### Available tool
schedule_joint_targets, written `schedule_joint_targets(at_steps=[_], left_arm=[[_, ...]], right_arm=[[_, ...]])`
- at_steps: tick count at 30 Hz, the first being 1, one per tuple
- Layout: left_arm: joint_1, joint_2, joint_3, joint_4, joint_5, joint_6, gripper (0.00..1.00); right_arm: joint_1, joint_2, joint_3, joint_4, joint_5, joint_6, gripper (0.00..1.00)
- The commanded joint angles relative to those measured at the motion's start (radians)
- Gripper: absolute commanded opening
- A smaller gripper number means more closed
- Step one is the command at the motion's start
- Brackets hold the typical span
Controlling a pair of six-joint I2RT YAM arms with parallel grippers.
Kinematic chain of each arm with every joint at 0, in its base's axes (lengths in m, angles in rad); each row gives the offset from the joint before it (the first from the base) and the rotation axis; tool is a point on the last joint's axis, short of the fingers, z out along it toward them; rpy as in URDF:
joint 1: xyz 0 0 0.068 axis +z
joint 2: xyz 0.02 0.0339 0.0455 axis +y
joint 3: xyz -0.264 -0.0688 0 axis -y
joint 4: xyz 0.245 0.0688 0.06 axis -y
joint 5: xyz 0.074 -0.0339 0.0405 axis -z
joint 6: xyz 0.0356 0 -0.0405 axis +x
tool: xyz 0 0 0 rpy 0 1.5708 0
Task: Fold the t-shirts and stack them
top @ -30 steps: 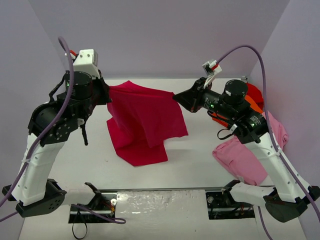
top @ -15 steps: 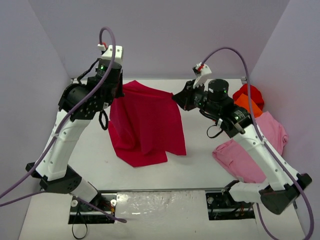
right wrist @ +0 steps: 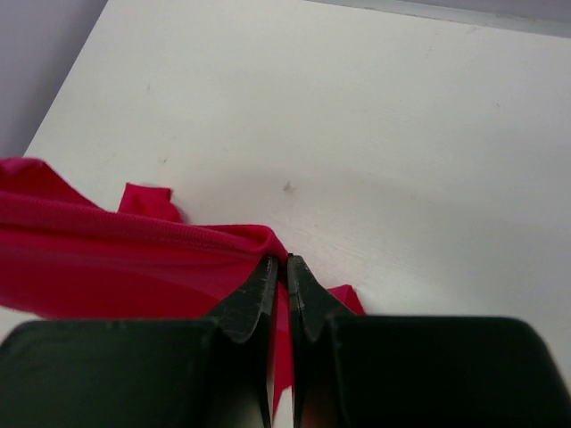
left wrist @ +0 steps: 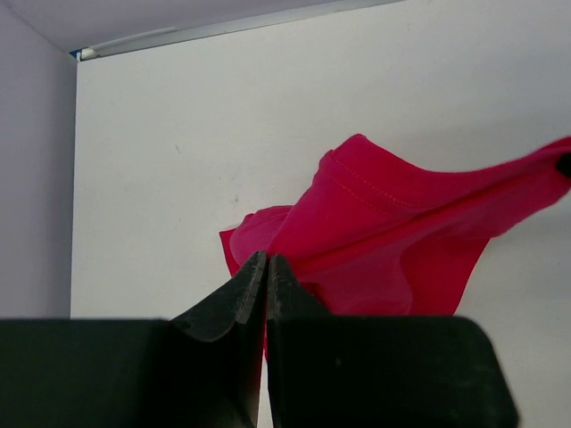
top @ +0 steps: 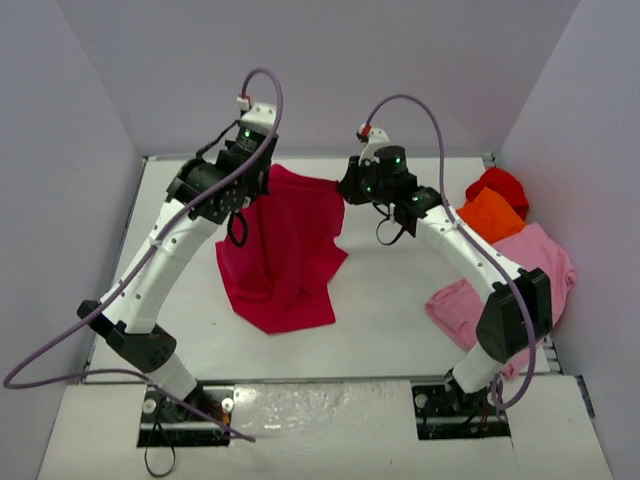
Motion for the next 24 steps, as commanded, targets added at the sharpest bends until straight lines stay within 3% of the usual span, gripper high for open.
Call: schedule_joint_targets(at_steps=[1,7,8,10,11,12,13,15,20,24], left_arm=[[0.038,-0.027,0.0,0.073,-0.075,0.03,0.0],[0.058,-0.035,-0.091,0.136,-0.059,0.007,0.0],[0.065,-0.036,-0.103,0.141,-0.055,0.002,0.0],[0.082,-0.035,-0.12,0.142,-0.041,-0.008,0.05],[0.093,-0.032,-0.123,0.142,-0.028,-0.014,0.28],[0.107,-0.03,-0.129,0.145,-0.018,-0.019,0.7],[0.114,-0.034,-0.142,0.148,-0.017,-0.023,0.85],[0.126,-0.049,-0.163,0.168,-0.005,-0.033,0.97],[0.13,-0.058,-0.18,0.149,0.074,-0.047,0.97],[0.102,-0.092,-0.238,0.122,0.194,-0.112,0.97]], right_arm=[[-0.084,0.157,0.089,0.102,0.094,-0.034,0.0],[-0.133,0.445,0.365,0.135,0.076,-0.031,0.0],[-0.137,0.485,0.411,0.129,0.075,-0.026,0.07],[-0.144,0.546,0.483,0.111,0.074,-0.004,0.33],[-0.144,0.553,0.488,0.104,0.073,0.0,0.45],[-0.143,0.539,0.479,0.098,0.082,0.008,0.56],[-0.143,0.51,0.452,0.092,0.095,0.023,0.68],[-0.143,0.451,0.392,0.076,0.105,0.042,0.82],[-0.126,0.2,0.091,-0.04,0.166,0.108,0.81],[-0.081,0.06,-0.117,-0.126,0.103,0.16,0.8]])
